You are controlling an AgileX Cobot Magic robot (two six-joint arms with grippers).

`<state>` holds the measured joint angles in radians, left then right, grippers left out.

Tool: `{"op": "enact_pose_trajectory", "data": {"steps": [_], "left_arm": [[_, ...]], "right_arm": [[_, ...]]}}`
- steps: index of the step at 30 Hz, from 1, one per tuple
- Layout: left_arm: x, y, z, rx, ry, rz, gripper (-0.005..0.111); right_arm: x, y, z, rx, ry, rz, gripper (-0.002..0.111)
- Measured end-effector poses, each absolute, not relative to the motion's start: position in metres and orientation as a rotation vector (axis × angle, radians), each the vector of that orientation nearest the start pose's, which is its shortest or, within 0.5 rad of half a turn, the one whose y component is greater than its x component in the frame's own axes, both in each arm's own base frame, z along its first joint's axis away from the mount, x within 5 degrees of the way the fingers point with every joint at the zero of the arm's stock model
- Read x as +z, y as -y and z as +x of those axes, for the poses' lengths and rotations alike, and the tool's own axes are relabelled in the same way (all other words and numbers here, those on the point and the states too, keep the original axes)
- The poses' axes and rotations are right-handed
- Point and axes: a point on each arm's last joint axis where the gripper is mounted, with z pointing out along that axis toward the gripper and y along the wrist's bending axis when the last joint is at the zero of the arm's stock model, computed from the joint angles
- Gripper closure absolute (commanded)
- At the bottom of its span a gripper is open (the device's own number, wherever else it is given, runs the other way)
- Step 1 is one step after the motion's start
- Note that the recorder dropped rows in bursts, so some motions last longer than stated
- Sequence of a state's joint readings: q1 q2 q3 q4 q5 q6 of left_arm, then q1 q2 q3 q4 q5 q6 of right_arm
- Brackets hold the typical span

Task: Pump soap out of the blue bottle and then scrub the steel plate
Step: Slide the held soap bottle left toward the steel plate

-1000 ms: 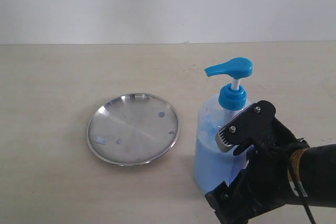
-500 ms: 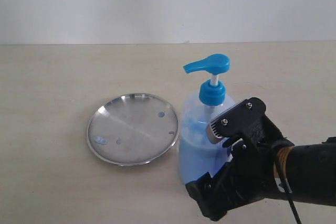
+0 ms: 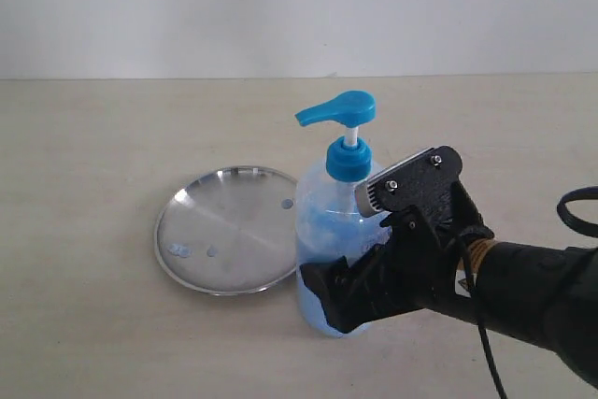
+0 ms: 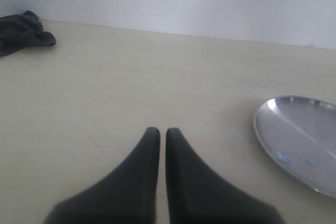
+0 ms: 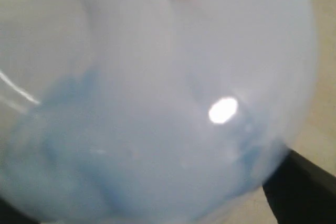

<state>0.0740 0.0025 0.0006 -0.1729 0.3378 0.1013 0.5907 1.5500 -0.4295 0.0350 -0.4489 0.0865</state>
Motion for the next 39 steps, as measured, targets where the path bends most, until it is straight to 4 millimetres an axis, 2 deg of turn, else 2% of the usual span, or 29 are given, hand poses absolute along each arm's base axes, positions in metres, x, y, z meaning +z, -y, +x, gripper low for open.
{"op": "enact_pose_trajectory", "data": {"steps": [5, 10, 12, 13, 15, 20, 21, 39], "left_arm": [[0.183, 0.001, 0.054, -0.043, -1.818, -0.083, 0.103], [0.183, 0.001, 0.054, -0.043, -1.818, -0.083, 0.103], [0.183, 0.001, 0.054, -0.043, -1.818, -0.083, 0.103], [0.183, 0.001, 0.054, -0.043, -1.818, -0.083, 0.103], [0.183, 0.001, 0.054, -0.043, -1.818, -0.083, 0.103], [0.183, 0.001, 0.054, -0.043, -1.818, -0.083, 0.103], [0.183, 0.001, 0.054, -0.043, -1.818, -0.083, 0.103], [0.183, 0.001, 0.054, -0.043, -1.818, -0.083, 0.103]], "right_arm": [[0.145, -0.139, 0.225, 0.307, -2.039, -0.446, 0.018], [0.136, -0.139, 0.229, 0.285, -2.032, -0.444, 0.019], [0.133, -0.138, 0.231, 0.274, -2.024, -0.395, 0.034], [0.133, -0.137, 0.232, 0.268, -2.021, -0.371, 0.047], [0.132, -0.134, 0.235, 0.249, -2.016, -0.308, 0.066], [0.132, -0.133, 0.235, 0.224, -2.007, -0.322, 0.097], [0.132, -0.133, 0.235, 0.219, -2.005, -0.331, 0.108], [0.132, -0.129, 0.24, 0.079, -1.939, -0.411, 0.108]]}}
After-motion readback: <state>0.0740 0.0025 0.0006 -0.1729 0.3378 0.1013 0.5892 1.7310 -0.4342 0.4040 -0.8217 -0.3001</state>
